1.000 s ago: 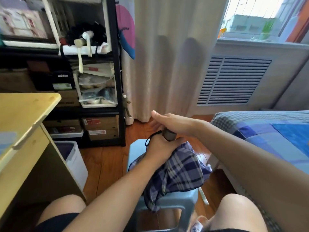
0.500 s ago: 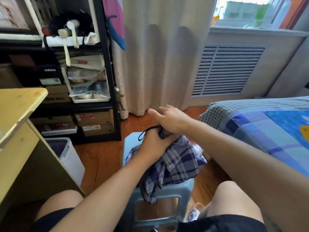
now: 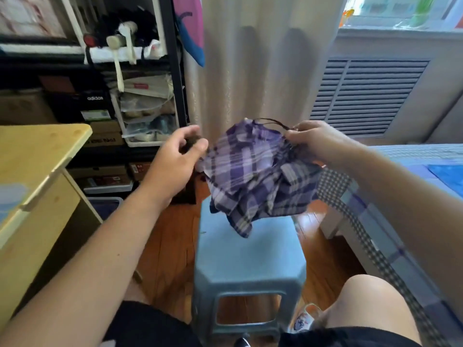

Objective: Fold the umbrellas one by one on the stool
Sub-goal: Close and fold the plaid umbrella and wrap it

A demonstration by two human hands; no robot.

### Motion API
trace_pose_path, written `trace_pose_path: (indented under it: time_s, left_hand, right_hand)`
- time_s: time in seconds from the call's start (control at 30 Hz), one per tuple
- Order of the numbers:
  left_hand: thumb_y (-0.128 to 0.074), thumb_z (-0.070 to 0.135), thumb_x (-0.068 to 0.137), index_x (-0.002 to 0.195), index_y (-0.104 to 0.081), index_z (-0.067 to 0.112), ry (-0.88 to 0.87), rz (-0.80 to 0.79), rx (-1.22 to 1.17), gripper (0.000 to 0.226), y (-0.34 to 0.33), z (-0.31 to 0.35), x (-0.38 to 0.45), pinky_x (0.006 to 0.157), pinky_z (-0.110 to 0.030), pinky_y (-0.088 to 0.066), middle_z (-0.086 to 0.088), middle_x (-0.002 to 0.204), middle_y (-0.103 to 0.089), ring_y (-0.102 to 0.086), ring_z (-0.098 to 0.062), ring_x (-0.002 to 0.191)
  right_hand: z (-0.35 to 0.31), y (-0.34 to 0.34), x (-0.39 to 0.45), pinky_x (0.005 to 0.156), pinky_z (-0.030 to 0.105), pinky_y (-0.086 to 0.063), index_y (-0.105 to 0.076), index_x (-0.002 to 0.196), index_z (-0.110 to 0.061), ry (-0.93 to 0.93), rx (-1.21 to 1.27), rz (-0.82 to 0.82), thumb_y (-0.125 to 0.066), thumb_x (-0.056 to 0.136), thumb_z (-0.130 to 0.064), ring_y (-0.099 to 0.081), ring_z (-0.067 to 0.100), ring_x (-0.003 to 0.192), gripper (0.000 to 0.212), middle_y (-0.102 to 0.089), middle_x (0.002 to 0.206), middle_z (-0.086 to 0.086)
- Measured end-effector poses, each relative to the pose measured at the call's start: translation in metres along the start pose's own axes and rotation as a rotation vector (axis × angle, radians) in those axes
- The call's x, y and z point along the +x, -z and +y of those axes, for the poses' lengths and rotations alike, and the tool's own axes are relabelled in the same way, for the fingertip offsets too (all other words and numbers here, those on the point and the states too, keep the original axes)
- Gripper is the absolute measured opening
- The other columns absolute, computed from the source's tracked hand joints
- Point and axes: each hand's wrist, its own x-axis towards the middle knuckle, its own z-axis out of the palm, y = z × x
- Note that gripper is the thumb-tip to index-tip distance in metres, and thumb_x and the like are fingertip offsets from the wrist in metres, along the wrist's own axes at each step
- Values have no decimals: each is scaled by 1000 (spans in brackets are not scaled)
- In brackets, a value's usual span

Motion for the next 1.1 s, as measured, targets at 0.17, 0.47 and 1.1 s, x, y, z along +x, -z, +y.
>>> trace_pose_path:
  time_s: [0.17, 0.47, 1.1]
  left_hand:
    - [-47, 39, 107, 128, -64, 26, 272, -68, -452, 30, 21, -12, -9, 99, -45, -52, 11, 116, -74, -66, -15, 113]
    - [-65, 15, 99, 104, -70, 24, 446, -286, 81, 10, -32, -144, -76, 79, -11, -46, 4, 111, -71, -65, -12, 102]
    - [-73, 13, 92, 86, -68, 24, -118, 50, 202, 14, -79, -81, -91, 75, -22, -52, 13, 83, -67, -64, -5, 81]
  right_hand:
    - [52, -5, 9, 83, 41, -59, -62, 121, -7, -74, 434, -169, -56, 103, -14, -72, 32, 91, 20, -73, 103, 17]
    - [203, -74, -23, 61, 23, -42, -68, 120, -4, -248, -138, 99, -67, 98, -12, -58, 12, 74, 24, -67, 87, 0]
    - [161, -98, -69, 82, 16, -49, -70, 112, -29, 94, -176, 151, -76, 89, -10, -59, -1, 92, 31, -61, 106, -15]
